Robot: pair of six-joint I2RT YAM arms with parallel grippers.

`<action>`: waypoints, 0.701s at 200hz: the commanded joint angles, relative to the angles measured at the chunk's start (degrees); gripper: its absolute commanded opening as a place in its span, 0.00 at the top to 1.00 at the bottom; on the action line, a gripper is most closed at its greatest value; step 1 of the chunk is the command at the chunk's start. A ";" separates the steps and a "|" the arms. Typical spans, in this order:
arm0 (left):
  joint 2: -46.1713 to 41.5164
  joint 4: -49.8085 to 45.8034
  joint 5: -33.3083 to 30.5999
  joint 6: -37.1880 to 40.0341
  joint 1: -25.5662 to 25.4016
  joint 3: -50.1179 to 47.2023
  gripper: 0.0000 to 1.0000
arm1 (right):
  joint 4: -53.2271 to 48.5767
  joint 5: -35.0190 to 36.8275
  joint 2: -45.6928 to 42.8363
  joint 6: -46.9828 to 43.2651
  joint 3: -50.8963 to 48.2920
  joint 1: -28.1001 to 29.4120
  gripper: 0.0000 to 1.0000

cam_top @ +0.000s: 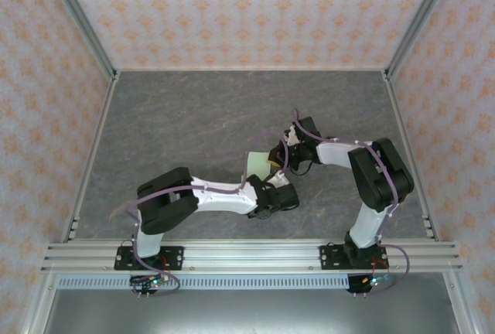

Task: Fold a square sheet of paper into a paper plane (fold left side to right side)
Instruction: Fold the wing for the fifth time at the center of the table.

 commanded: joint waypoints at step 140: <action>0.45 -5.40 -8.97 -5.68 0.95 -0.84 0.55 | -4.17 -0.95 1.04 -1.88 1.71 0.33 1.00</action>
